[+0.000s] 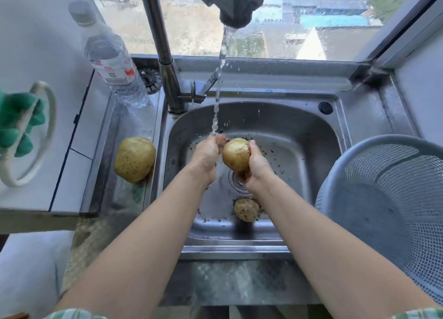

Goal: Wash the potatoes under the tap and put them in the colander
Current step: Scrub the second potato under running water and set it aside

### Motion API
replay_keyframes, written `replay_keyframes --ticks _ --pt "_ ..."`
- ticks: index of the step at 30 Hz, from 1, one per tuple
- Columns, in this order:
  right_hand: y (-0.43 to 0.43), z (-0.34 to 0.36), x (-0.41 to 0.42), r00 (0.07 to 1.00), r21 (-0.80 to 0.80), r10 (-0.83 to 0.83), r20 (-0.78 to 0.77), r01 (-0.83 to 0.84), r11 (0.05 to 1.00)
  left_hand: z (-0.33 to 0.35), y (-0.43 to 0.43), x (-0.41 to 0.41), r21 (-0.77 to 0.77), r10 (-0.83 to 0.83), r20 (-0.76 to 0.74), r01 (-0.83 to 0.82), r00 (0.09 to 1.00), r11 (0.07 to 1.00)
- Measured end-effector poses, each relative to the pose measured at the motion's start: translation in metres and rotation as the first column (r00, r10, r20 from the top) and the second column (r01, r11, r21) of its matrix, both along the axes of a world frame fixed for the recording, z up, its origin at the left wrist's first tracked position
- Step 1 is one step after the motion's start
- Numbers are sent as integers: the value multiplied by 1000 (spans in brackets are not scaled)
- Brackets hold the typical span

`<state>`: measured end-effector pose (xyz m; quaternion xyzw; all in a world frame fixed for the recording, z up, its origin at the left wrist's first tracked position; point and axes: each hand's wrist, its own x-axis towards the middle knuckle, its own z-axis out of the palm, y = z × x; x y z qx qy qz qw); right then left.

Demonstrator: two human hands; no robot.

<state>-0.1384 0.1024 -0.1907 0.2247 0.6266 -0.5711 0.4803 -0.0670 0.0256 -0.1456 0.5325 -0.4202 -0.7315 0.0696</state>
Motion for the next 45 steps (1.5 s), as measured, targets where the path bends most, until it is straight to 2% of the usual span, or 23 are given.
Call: replay_keyframes --ticks 4,8,11,15,17,19,23,26,28,30,32,35,37,39,42,43,45 --pt "-19 10 10 984 -59 124 132 -117 991 -9 -20 26 -134 54 50 -47 997 990" --pt "-39 17 31 927 -221 276 252 -222 950 -14 -30 52 -134 87 116 -71 989 988" --pt "-41 20 33 906 -311 310 289 -218 925 -15 -32 61 -106 92 88 -83 992 991" --pt "-27 12 26 909 -342 240 341 -118 932 -14 -24 54 -65 -52 21 53 998 996" --pt "-19 6 22 910 -351 184 372 -46 935 -14 -17 49 -100 -113 17 114 993 988" --pt "-14 5 22 911 -374 175 374 -25 927 -15 -14 45 -147 -103 9 103 995 984" --pt "-22 10 29 939 -423 203 276 -71 903 -17 -21 52 -210 26 -31 -32 999 977" --pt "-31 12 33 971 -374 240 10 -219 901 -9 -23 61 -250 73 29 -63 997 966" --pt "-30 12 34 950 -351 253 -181 -302 886 -3 -21 64 -226 33 44 -22 998 974" --pt "-21 11 35 945 -392 205 -257 -295 871 -1 -17 65 -213 -91 23 94 996 973" --pt "-13 12 34 963 -454 127 -236 -225 862 -3 -10 66 -247 -212 8 208 977 947" --pt "-4 11 32 974 -455 100 -204 -185 871 -12 -4 67 -386 -222 -29 194 975 902" --pt "-2 14 31 953 -344 238 -188 -291 893 -20 -2 68 -529 -220 12 193 975 826" --pt "0 16 30 913 -236 396 -95 -408 882 -26 1 67 -634 -217 93 226 972 740" --pt "2 16 26 898 -248 437 -49 -435 866 -27 2 64 -722 -216 250 330 944 608" --pt "1 15 26 905 -255 419 -77 -425 869 -26 -1 64 -715 -228 279 360 933 599" --pt "-2 15 30 911 -261 377 -167 -410 874 -27 -5 64 -632 -278 231 361 932 685"
